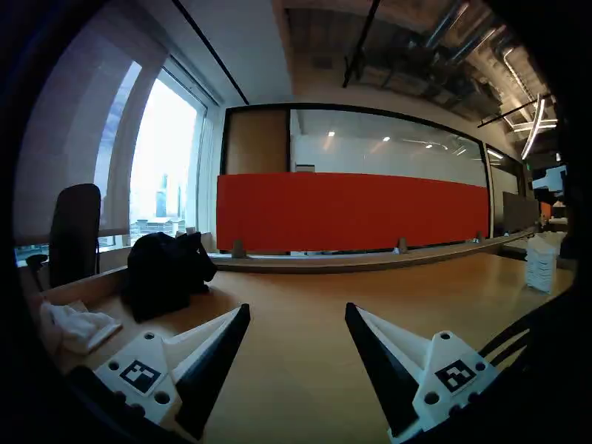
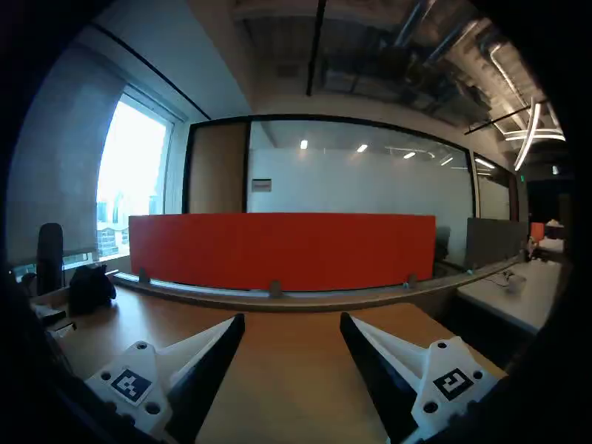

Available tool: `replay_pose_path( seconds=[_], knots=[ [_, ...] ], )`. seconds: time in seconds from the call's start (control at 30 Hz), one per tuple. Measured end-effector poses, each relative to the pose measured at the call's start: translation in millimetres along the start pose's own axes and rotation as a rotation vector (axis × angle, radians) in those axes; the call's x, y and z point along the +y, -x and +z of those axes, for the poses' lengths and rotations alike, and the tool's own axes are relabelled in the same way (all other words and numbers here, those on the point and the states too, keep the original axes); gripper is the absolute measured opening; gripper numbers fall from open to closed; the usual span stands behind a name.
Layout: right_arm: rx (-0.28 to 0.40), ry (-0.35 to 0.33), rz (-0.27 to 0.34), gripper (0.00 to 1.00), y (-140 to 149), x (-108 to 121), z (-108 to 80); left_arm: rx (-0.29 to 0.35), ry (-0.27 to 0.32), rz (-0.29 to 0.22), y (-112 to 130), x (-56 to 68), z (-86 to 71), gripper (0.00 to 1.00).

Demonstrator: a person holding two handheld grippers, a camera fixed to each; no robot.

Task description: Fold towel

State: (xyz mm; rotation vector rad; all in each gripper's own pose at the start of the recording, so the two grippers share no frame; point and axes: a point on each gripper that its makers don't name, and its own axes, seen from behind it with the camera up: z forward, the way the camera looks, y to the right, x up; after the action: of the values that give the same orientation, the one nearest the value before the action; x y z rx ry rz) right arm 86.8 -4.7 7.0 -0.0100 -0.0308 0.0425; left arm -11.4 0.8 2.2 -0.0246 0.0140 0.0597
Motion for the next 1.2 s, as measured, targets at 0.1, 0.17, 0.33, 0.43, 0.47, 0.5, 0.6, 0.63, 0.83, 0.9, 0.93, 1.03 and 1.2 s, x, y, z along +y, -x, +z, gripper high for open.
replay_pose_path(
  seconds=[0.1, 0.17, 0.33, 0.43, 0.47, 0.5, 0.6, 0.63, 0.83, 0.9, 0.93, 1.03, 1.2],
  knots=[
    [0.000, 0.003, 0.002, 1.00, 0.5, 2.0, 0.4, 0.001, 0.001, 0.005, -0.3, 1.0, 0.3, 0.95],
    [0.003, 0.005, 0.005, 1.00, 0.1, 3.9, 0.2, 0.000, 0.001, 0.004, -0.5, 1.2, 0.5, 0.95],
    [0.010, 0.015, 0.006, 1.00, -2.0, 12.4, 0.6, 0.000, 0.001, 0.003, -0.2, 1.1, 0.6, 0.97],
    [0.015, 0.019, 0.001, 1.00, -3.8, 17.0, 1.4, -0.001, 0.000, 0.003, 0.0, 0.7, 0.5, 0.97],
    [0.017, 0.018, -0.001, 1.00, -4.2, 18.0, 1.5, -0.001, 0.000, 0.003, 0.0, 0.6, 0.4, 0.97],
    [0.020, 0.017, -0.004, 1.00, -4.3, 19.4, 1.7, -0.001, 0.000, 0.004, -0.1, 0.6, 0.3, 0.97],
    [0.028, 0.022, -0.006, 1.00, -2.3, 24.3, 2.1, -0.001, 0.000, 0.004, -0.2, 0.5, 0.4, 0.96],
    [0.030, 0.025, -0.003, 1.00, -0.7, 26.1, 2.0, -0.001, 0.000, 0.004, -0.3, 0.6, 0.4, 0.97],
    [0.040, 0.030, 0.014, 1.00, 13.8, 33.8, 1.3, -0.001, 0.000, 0.004, -0.7, 0.9, 0.5, 0.96],
    [0.045, 0.028, 0.018, 1.00, 20.4, 34.8, 1.0, -0.001, 0.000, 0.003, -0.7, 0.9, 0.4, 0.96],
    [0.048, 0.025, 0.020, 1.00, 24.2, 34.7, 0.9, -0.001, 0.000, 0.004, -0.7, 0.9, 0.4, 0.96],
    [0.050, 0.020, 0.032, 1.00, 37.6, 34.7, 1.0, -0.001, 0.000, 0.004, -0.7, 0.9, 0.4, 0.96],
    [0.038, 0.024, 0.049, 1.00, 64.3, 35.9, 2.4, -0.001, 0.000, 0.004, -1.0, 0.7, 0.1, 0.96]
  ],
)
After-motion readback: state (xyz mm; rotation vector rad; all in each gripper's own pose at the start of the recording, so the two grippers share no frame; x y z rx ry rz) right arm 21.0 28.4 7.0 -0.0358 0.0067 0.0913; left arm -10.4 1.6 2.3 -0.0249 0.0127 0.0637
